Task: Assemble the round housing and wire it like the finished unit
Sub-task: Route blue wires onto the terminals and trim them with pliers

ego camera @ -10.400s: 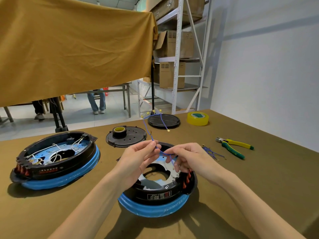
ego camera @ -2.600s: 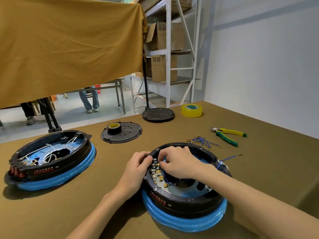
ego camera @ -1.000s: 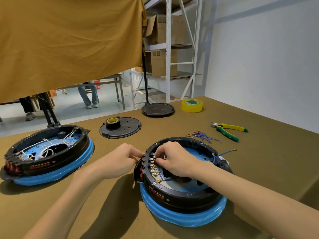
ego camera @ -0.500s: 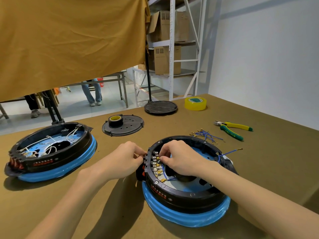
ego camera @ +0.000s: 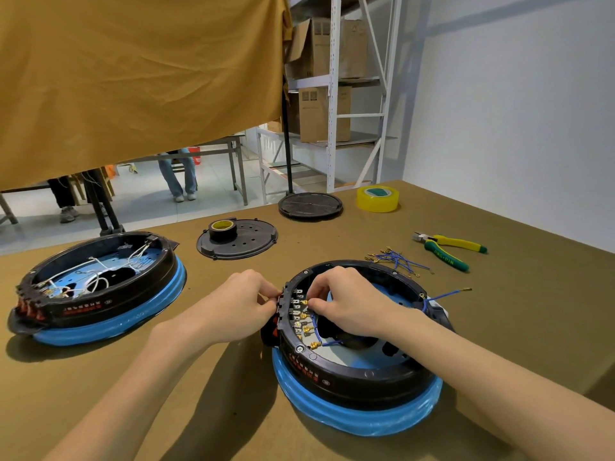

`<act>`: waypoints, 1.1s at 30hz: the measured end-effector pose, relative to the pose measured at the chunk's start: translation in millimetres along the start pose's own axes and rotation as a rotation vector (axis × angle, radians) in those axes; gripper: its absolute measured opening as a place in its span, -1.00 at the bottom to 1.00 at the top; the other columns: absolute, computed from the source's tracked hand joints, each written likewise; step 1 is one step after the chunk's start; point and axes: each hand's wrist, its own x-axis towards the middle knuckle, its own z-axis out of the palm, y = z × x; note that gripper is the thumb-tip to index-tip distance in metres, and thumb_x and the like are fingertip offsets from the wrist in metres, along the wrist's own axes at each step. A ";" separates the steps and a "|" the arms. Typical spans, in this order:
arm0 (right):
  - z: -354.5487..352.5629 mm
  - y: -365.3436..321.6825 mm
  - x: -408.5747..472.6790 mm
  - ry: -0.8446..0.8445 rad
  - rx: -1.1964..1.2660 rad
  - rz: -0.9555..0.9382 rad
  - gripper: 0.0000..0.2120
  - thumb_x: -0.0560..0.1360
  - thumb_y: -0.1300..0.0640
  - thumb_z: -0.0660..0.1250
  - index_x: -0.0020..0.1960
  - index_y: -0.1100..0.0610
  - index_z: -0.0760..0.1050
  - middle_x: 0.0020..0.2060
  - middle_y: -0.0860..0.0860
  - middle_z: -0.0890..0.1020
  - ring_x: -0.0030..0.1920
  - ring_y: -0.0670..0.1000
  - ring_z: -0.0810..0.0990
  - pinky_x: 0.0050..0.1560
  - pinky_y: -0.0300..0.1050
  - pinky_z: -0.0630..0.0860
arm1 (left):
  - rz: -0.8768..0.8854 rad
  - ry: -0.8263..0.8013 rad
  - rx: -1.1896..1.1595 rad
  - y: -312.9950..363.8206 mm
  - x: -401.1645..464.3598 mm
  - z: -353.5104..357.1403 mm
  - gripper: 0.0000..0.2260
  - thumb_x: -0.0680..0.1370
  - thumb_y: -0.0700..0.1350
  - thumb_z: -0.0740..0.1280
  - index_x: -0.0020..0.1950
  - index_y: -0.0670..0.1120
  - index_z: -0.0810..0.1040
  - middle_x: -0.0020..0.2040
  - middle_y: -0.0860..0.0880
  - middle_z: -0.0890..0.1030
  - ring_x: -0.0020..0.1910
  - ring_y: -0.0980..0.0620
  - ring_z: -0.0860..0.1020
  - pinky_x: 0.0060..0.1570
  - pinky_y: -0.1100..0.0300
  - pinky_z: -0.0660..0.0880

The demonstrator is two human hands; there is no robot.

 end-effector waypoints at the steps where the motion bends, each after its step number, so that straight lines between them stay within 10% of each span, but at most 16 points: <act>1: -0.4 0.2 -0.3 0.001 0.001 -0.001 -0.87 0.61 0.09 0.37 0.06 0.06 0.69 -0.06 -0.06 0.70 -0.04 -0.08 0.63 0.01 -0.15 0.57 | -0.005 -0.004 0.005 0.5 -0.1 -0.1 -0.77 0.66 -0.07 0.28 -0.02 0.15 0.72 -0.10 0.28 0.62 -0.08 0.34 0.57 -0.21 0.42 0.58; 15: -1.7 0.2 -0.2 -0.004 -0.034 -0.001 -0.85 0.60 0.08 0.37 0.09 0.04 0.71 -0.02 -0.07 0.71 0.00 -0.10 0.62 0.07 -0.08 0.60 | 0.020 0.001 -0.023 -0.4 1.7 0.5 -0.77 0.65 -0.12 0.30 -0.01 0.19 0.67 -0.13 0.37 0.55 -0.07 0.54 0.49 -0.29 0.59 0.45; 24: 0.4 3.6 3.4 -0.023 0.005 -0.016 -0.84 0.61 0.11 0.38 0.10 0.10 0.71 -0.02 -0.04 0.72 -0.07 -0.11 0.60 -0.06 -0.25 0.47 | -0.007 -0.013 0.006 4.8 -2.7 -1.0 -0.76 0.63 -0.11 0.30 0.01 0.16 0.72 -0.08 0.23 0.65 -0.06 0.08 0.65 -0.05 0.03 0.66; 33: 1.7 2.9 6.6 -0.045 0.053 -0.018 -0.85 0.61 0.11 0.39 0.08 0.09 0.72 -0.06 -0.06 0.73 -0.11 -0.17 0.61 -0.12 -0.32 0.46 | -0.012 -0.017 0.032 9.1 -3.3 -2.2 -0.78 0.64 -0.12 0.30 0.10 0.12 0.72 -0.08 0.29 0.60 -0.07 0.20 0.61 -0.04 0.18 0.66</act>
